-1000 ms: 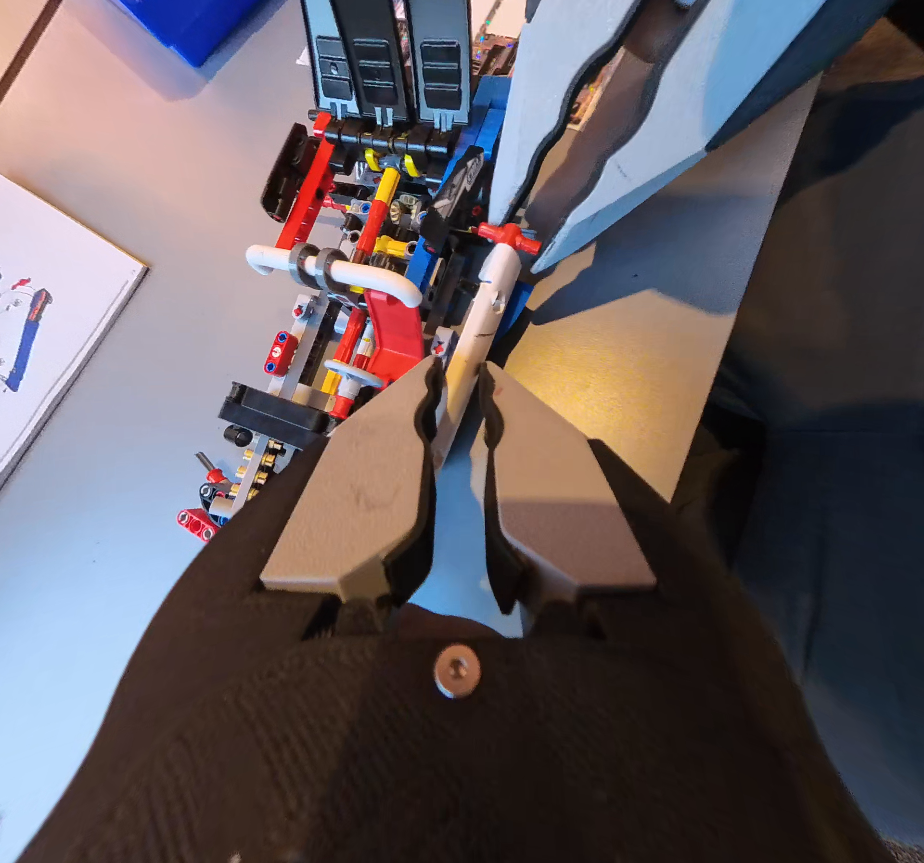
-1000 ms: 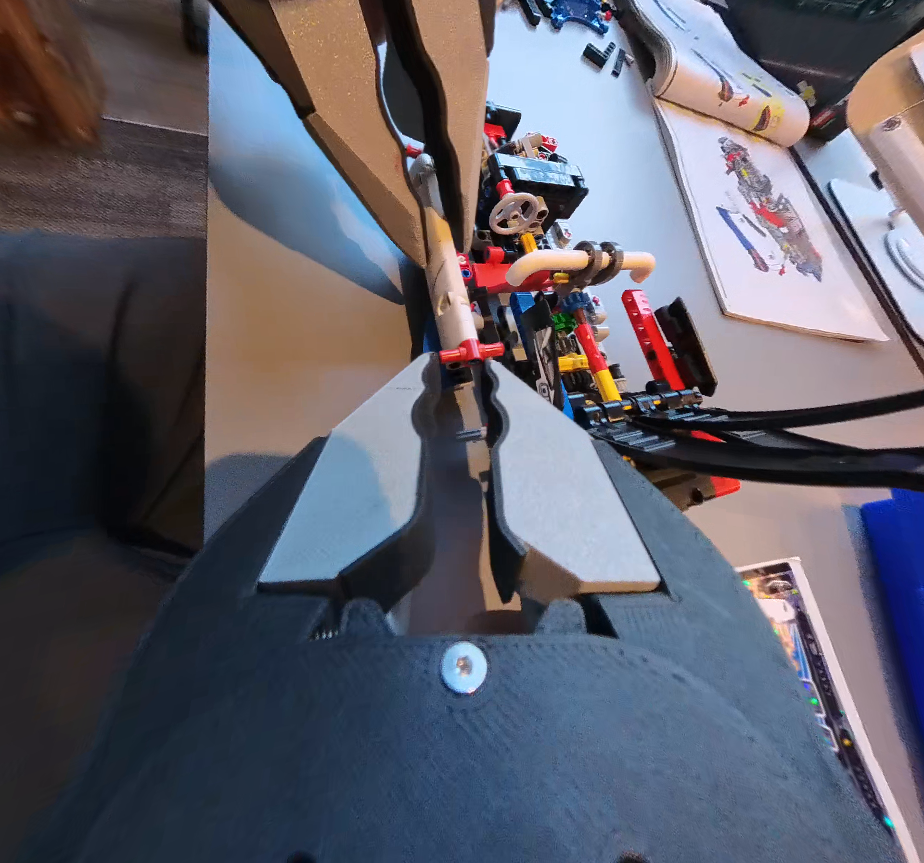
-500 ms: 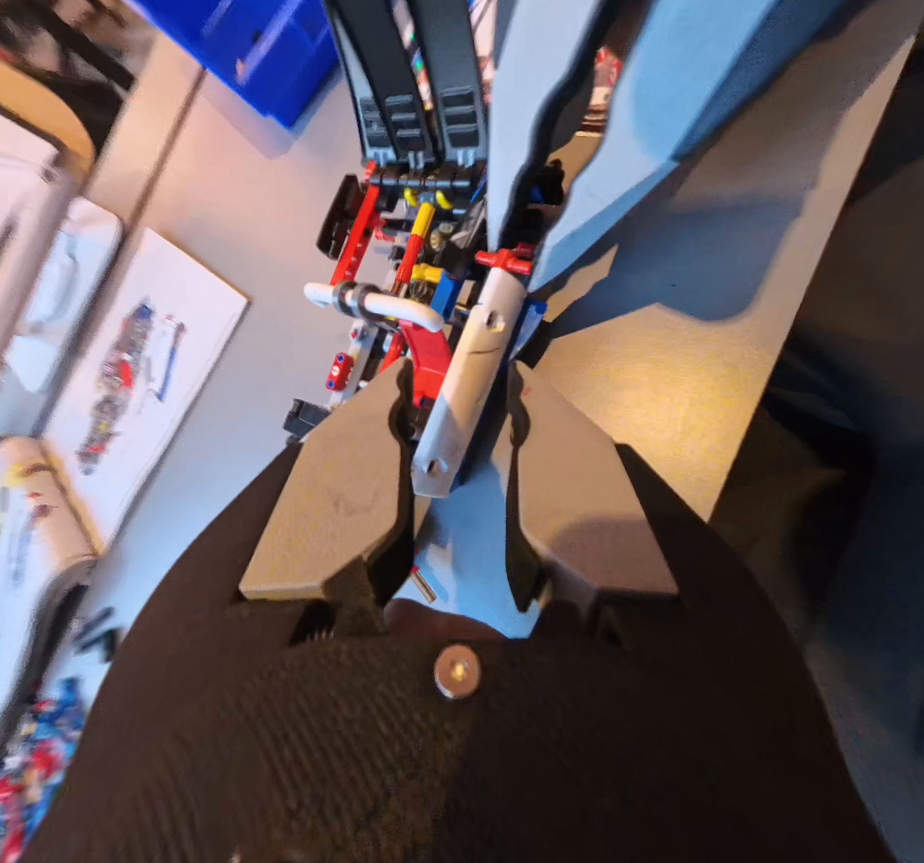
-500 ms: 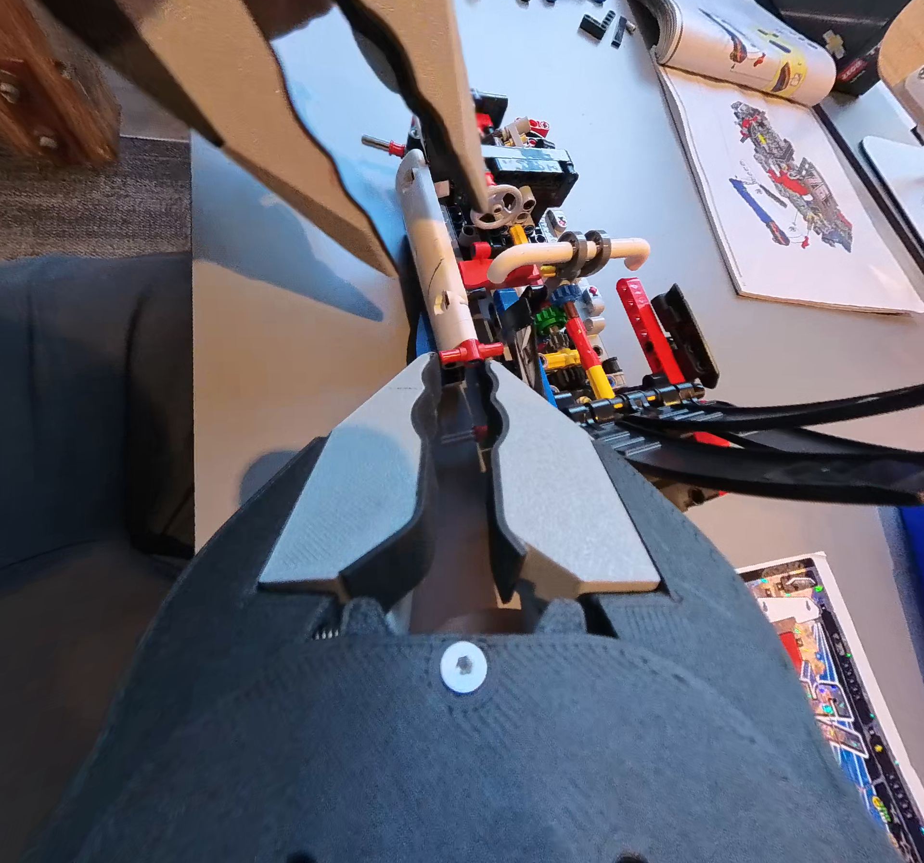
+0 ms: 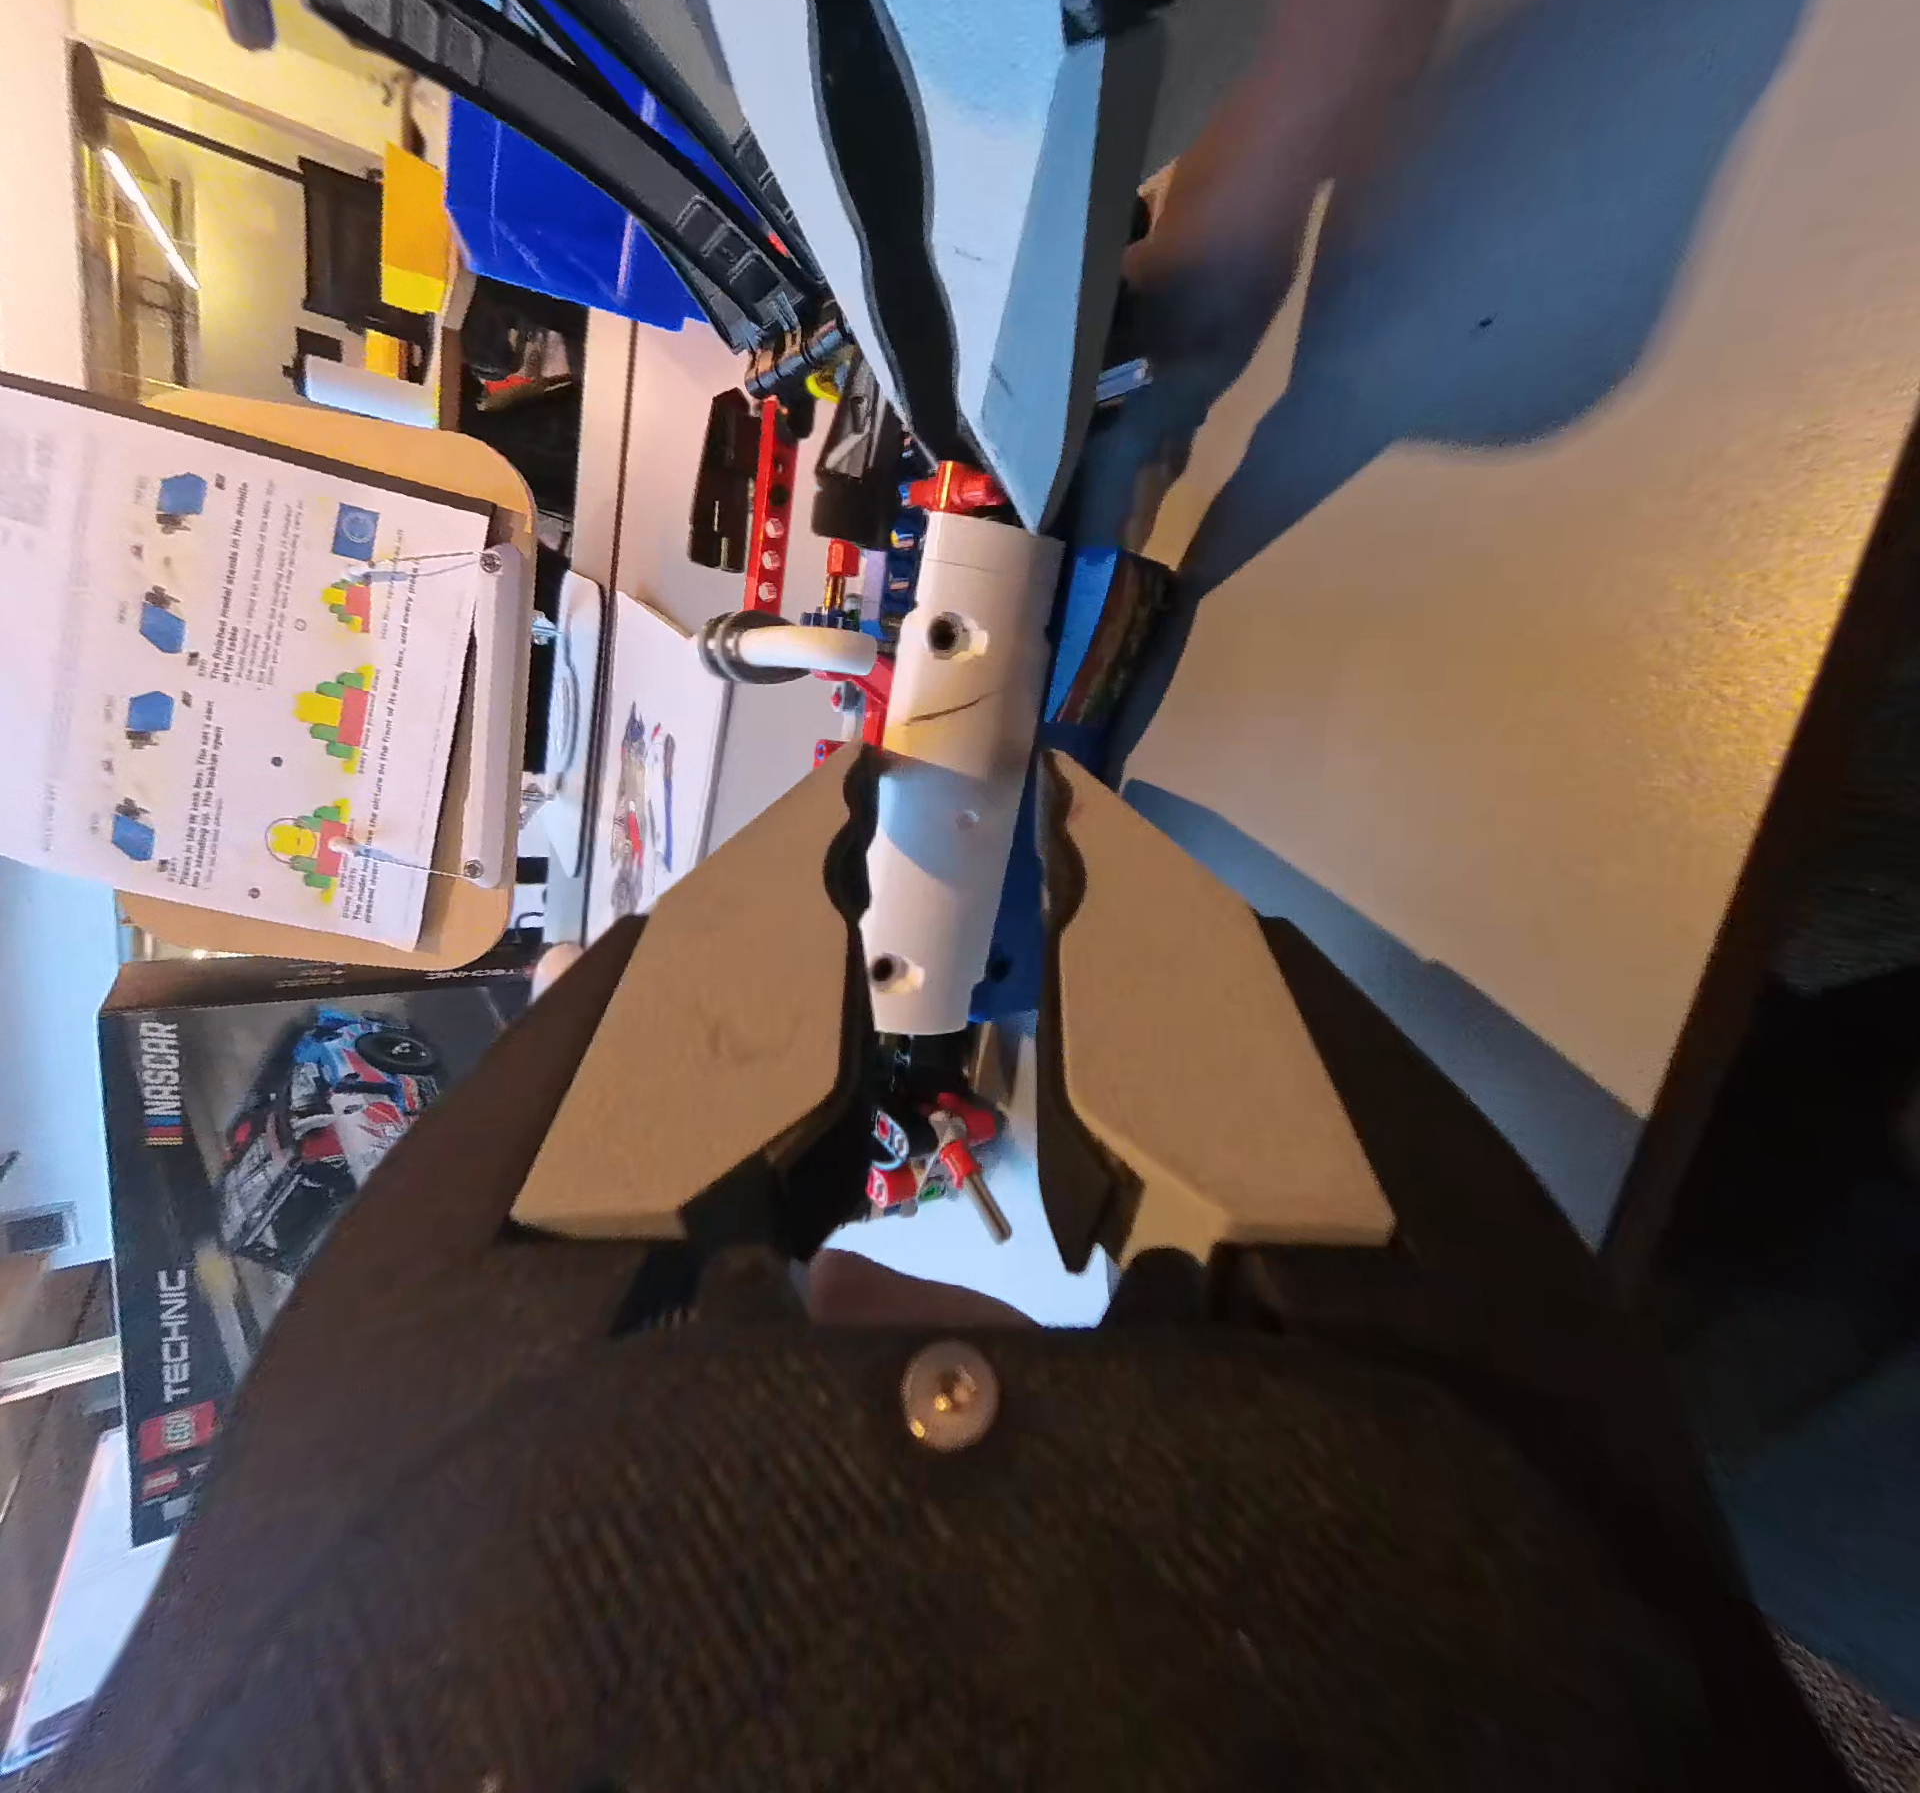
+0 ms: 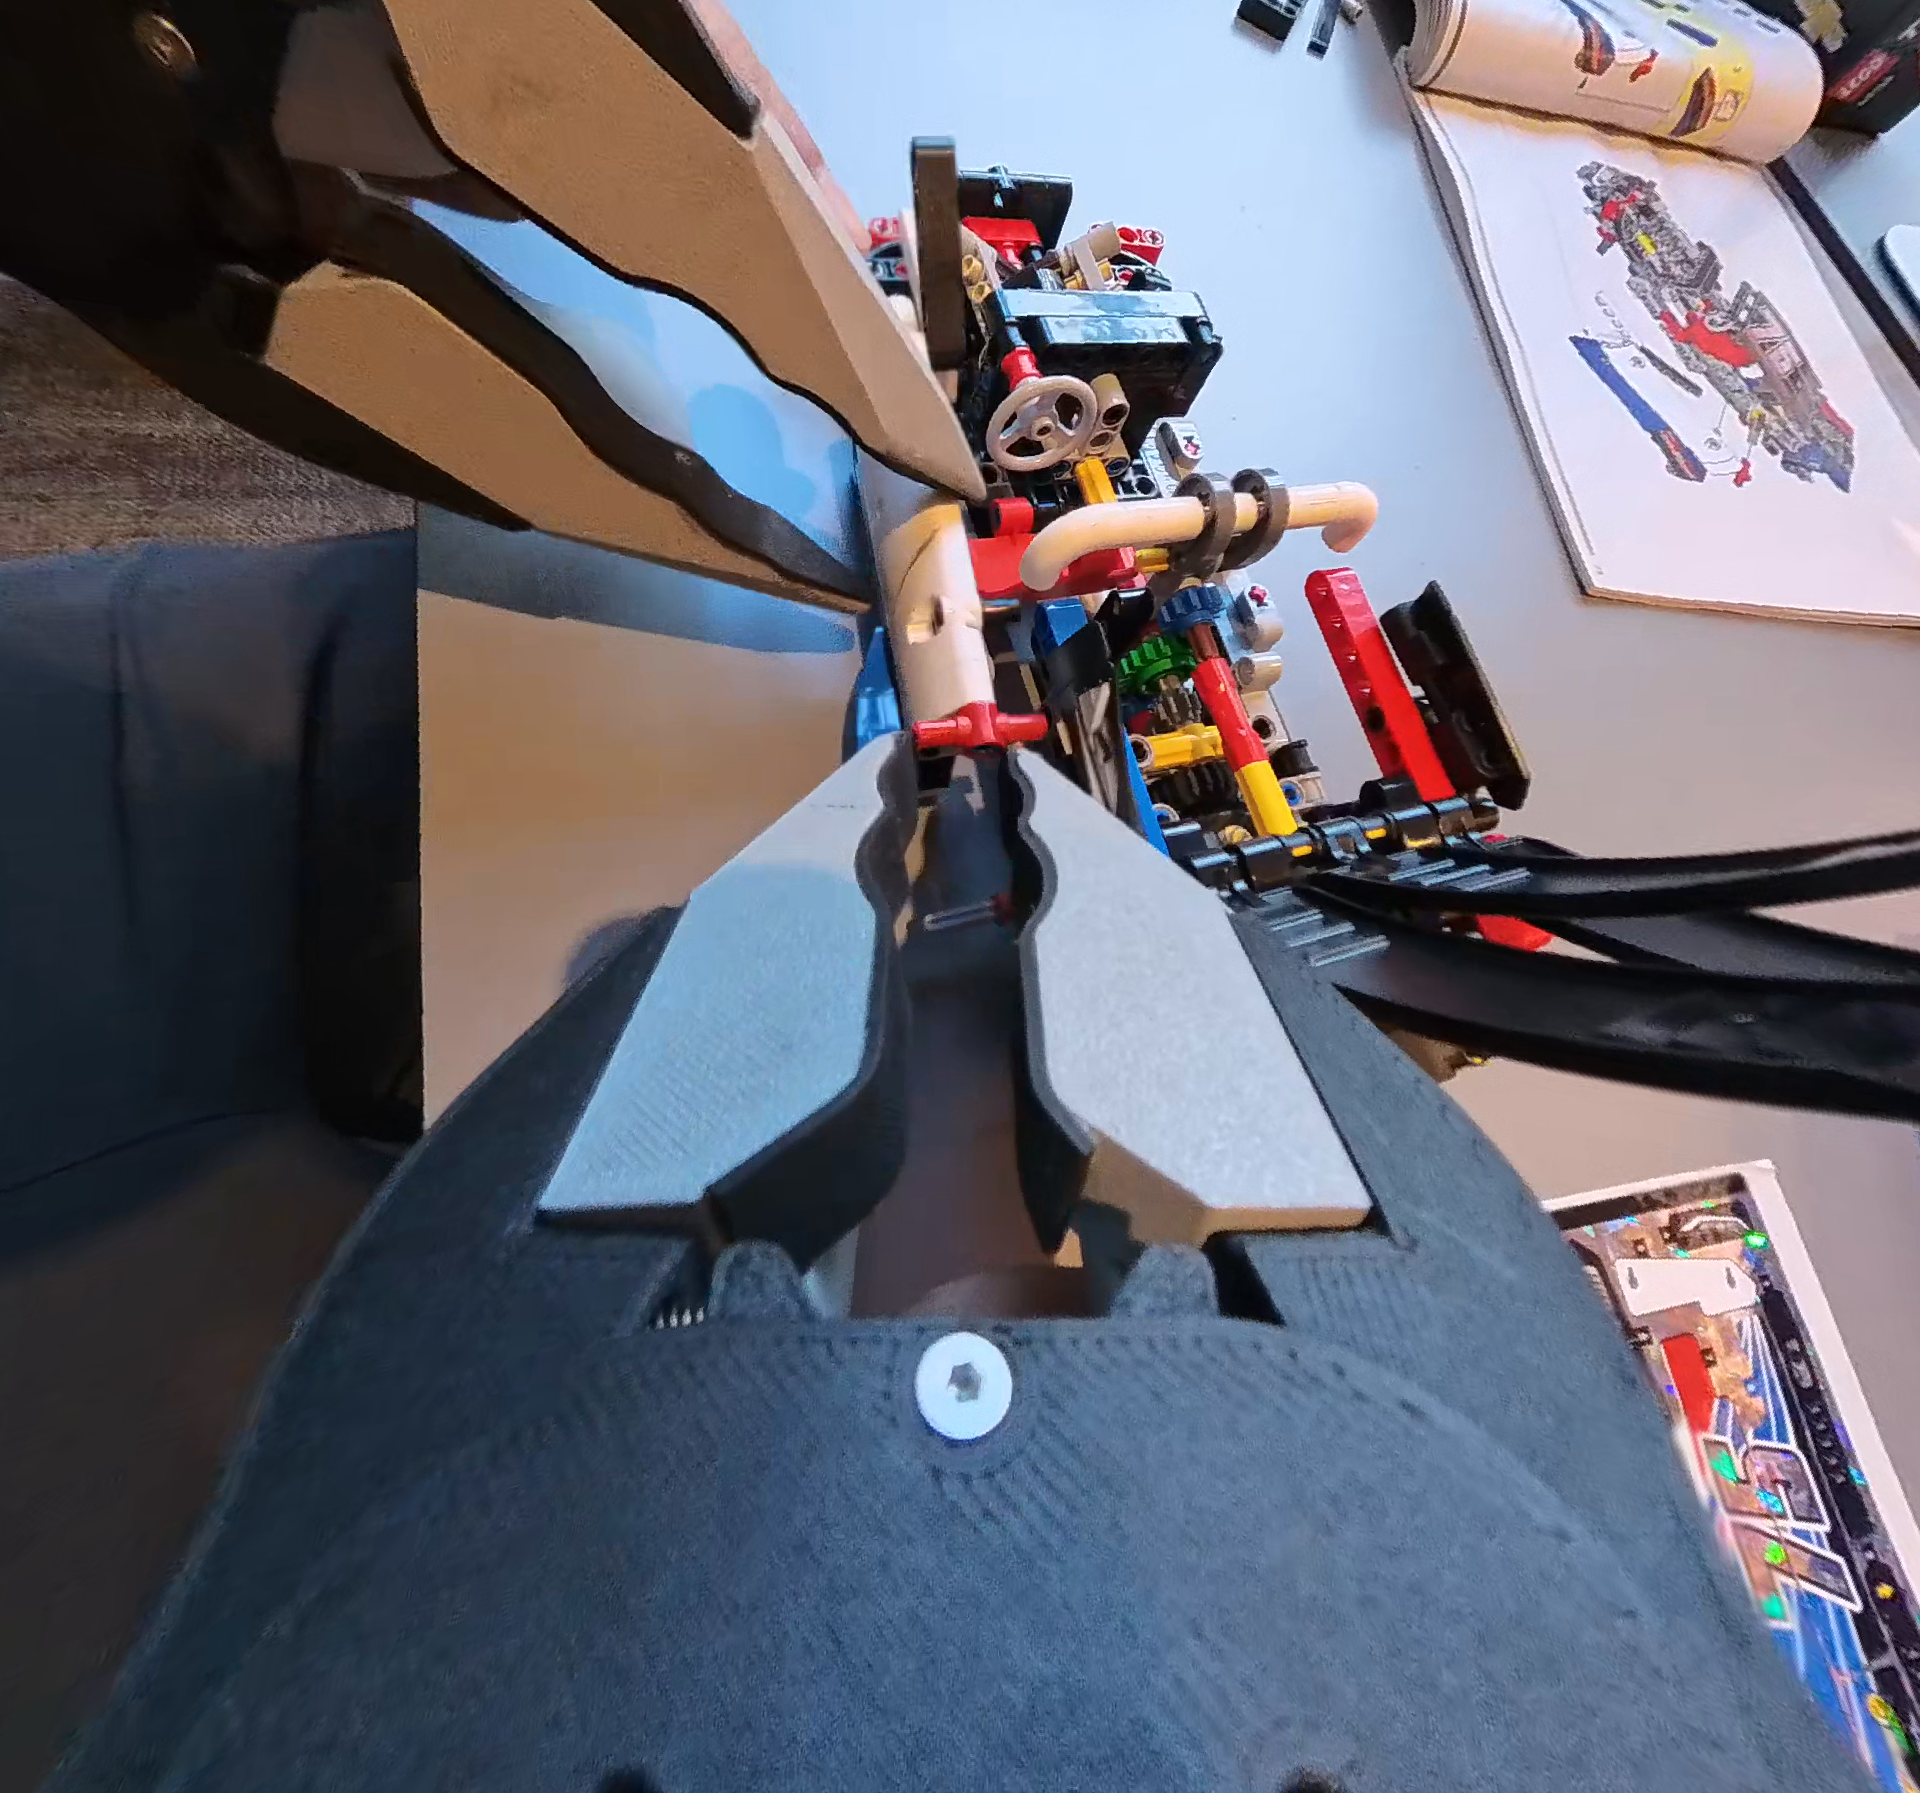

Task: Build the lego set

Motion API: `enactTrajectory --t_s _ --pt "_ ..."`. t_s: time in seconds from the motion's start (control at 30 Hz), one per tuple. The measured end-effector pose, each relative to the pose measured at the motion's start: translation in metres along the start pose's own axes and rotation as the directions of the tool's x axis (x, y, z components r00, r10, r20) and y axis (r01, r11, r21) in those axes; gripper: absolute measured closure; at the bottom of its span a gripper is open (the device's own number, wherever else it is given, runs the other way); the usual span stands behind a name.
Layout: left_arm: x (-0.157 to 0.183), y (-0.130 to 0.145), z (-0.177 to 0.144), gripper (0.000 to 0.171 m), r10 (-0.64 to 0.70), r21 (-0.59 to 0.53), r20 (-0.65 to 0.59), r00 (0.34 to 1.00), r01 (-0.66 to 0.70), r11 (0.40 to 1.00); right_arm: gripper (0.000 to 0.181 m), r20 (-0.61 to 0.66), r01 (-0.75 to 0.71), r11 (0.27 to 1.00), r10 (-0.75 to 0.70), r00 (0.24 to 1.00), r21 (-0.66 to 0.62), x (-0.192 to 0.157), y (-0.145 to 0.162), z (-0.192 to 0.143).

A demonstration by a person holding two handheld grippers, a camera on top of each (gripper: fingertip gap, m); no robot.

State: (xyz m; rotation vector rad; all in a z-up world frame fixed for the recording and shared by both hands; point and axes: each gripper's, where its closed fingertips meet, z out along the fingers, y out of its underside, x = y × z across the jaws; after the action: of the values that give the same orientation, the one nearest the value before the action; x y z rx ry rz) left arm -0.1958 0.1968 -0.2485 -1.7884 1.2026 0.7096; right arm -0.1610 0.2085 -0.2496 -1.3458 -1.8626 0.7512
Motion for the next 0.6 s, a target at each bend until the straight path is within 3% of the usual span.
enactTrajectory --t_s 0.2,0.43,0.6 --pt "0.001 0.001 0.002 0.142 -0.006 -0.005 0.009 1.0 0.006 1.0 0.169 -0.029 0.02 1.0 -0.02 0.999 0.006 0.005 -0.004 -0.008" --pt "0.002 0.002 0.004 0.137 0.073 -0.005 0.119 0.99 -0.073 0.997 0.166 -0.019 0.011 0.999 -0.01 1.0 0.051 0.02 -0.022 -0.028" --pt "0.001 0.003 0.003 0.137 0.096 0.002 0.165 0.982 -0.097 0.995 0.166 0.08 0.043 0.996 -0.037 0.996 -0.079 0.024 -0.033 -0.041"
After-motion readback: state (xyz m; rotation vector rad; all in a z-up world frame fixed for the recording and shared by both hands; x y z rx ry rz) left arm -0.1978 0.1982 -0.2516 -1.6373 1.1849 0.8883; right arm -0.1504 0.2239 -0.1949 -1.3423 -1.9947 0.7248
